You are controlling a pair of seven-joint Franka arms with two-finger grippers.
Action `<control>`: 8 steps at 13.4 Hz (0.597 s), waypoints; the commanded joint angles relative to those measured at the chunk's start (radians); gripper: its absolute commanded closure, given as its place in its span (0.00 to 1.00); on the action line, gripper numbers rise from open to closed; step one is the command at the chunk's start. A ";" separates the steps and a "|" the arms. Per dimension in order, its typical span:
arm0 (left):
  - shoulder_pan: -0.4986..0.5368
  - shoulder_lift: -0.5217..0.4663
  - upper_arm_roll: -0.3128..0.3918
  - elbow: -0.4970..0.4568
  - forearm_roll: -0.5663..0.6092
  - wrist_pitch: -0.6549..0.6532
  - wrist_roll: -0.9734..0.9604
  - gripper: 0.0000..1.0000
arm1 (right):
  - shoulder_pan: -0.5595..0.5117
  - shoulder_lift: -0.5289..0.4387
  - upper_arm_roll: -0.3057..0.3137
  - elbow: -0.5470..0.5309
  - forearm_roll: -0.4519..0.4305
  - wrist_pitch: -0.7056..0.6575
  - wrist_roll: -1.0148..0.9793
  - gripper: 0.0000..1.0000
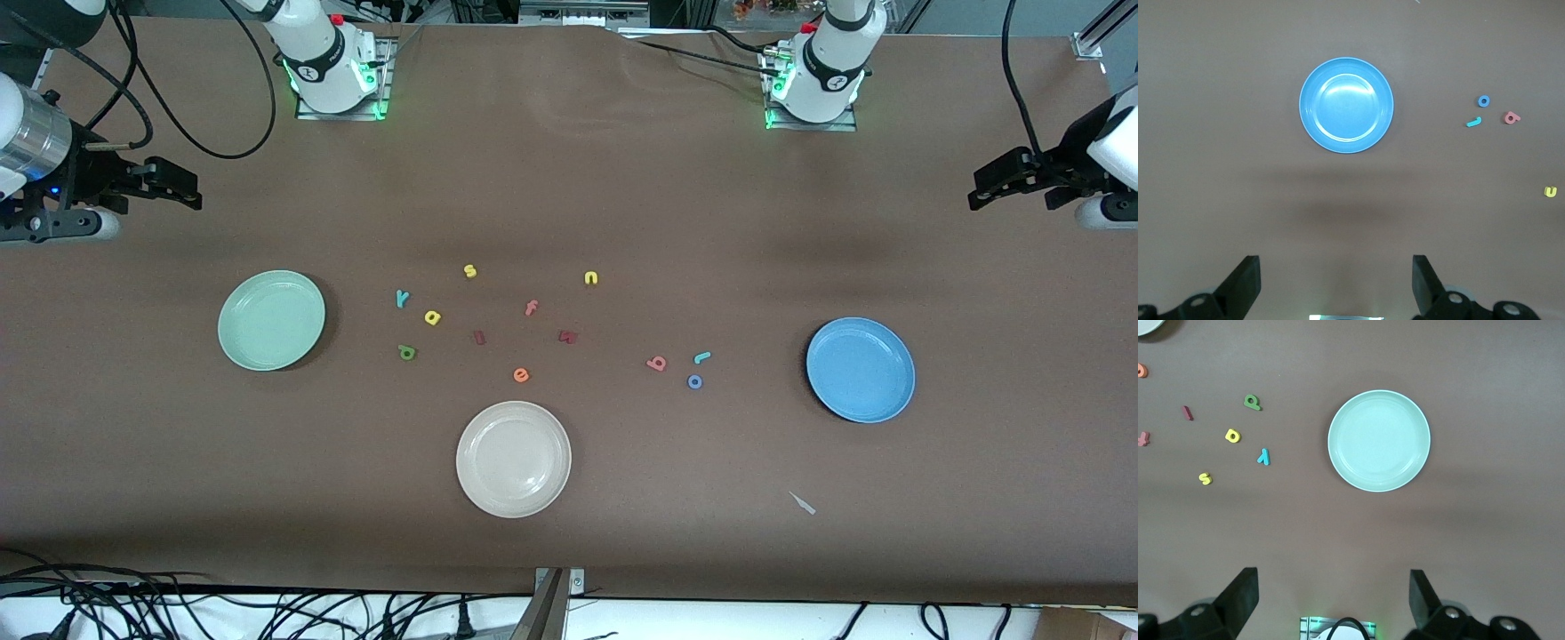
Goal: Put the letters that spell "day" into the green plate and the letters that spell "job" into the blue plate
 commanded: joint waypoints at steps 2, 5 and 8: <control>0.010 0.014 -0.006 0.033 -0.015 -0.013 0.007 0.00 | -0.004 0.007 -0.002 0.018 -0.001 -0.010 0.004 0.00; -0.005 0.015 -0.014 0.054 -0.013 0.004 0.005 0.00 | -0.004 0.007 0.000 0.019 -0.003 -0.010 0.003 0.00; -0.007 0.014 -0.056 0.057 -0.020 -0.006 -0.010 0.00 | -0.004 0.007 0.000 0.019 -0.003 -0.011 0.003 0.00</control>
